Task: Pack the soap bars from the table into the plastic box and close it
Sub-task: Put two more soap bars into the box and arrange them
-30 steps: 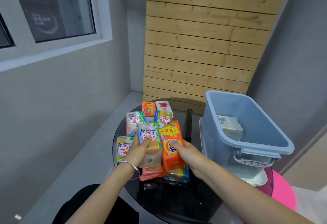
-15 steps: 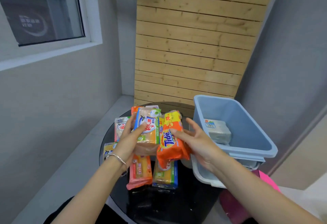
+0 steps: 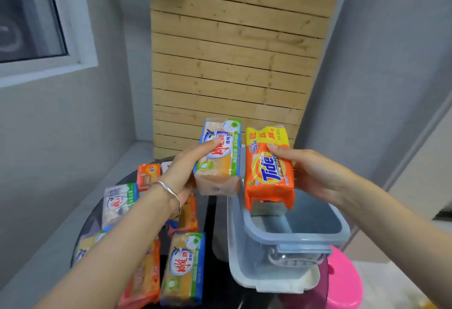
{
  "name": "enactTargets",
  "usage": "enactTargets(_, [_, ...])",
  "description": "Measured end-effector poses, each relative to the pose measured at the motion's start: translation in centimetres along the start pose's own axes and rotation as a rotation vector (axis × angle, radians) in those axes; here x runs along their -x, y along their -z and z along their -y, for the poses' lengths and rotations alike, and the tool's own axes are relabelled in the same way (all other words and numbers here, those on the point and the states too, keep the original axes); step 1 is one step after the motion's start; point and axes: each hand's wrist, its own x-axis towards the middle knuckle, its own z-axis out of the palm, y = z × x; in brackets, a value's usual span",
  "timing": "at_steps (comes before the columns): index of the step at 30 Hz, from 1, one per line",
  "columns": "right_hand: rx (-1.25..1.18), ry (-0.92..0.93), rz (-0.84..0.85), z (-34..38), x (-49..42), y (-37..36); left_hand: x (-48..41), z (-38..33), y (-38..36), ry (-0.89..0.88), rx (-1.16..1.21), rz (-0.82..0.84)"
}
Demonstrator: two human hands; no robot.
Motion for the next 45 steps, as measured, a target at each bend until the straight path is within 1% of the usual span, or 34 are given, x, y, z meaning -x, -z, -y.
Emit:
enactTargets(3, [-0.032,-0.111,0.012,-1.8,-2.1,2.1,-1.2,1.3,-0.2,0.049,0.101,-0.052])
enactTargets(5, [0.013,-0.186,0.011,-3.6,-3.5,2.9,-1.9,1.9,0.0,0.091,0.129,-0.086])
enactTargets(8, [0.128,-0.288,0.024,-6.7,-5.4,3.1,-2.7,2.7,0.4,0.141,0.111,-0.115])
enactTargets(11, [0.165,-0.37,0.094,-9.1,-6.8,2.5,-3.4,3.0,0.7,0.143,0.076,-0.133])
enactTargets(14, [0.191,-0.412,0.172,-10.2,-7.6,2.0,-4.0,3.3,0.8,0.129,0.036,-0.131])
enactTargets(18, [0.112,-0.43,0.173,-11.1,-8.5,1.9,-4.5,3.5,0.9,0.126,0.047,-0.134])
enactTargets(21, [0.113,-0.445,0.151,-11.5,-8.8,1.6,-4.4,3.7,1.1,0.127,0.038,-0.118])
enactTargets(24, [0.148,-0.48,0.127,-12.2,-9.3,1.4,-4.1,3.9,1.2,0.116,0.01,-0.102])
enactTargets(27, [0.235,-0.506,0.151,-13.0,-9.7,1.4,-4.0,4.0,1.2,0.112,0.037,-0.1])
enactTargets(30, [0.318,-0.487,0.175,-13.4,-9.8,1.5,-3.9,4.0,1.5,0.131,0.039,-0.111])
enactTargets(33, [0.345,-0.466,0.177,-13.3,-9.8,1.6,-3.7,4.2,1.8,0.137,0.051,-0.122])
enactTargets(38, [0.376,-0.487,0.174,-12.7,-9.9,1.7,-2.8,3.8,1.5,0.107,0.061,-0.096])
enactTargets(41, [0.354,-0.491,0.171,-12.0,-9.6,1.6,-2.3,3.4,1.1,0.083,0.053,-0.09])
enactTargets(45, [0.31,-0.445,0.185,-10.5,-8.5,1.9,-1.6,2.7,0.6,0.009,0.036,-0.095])
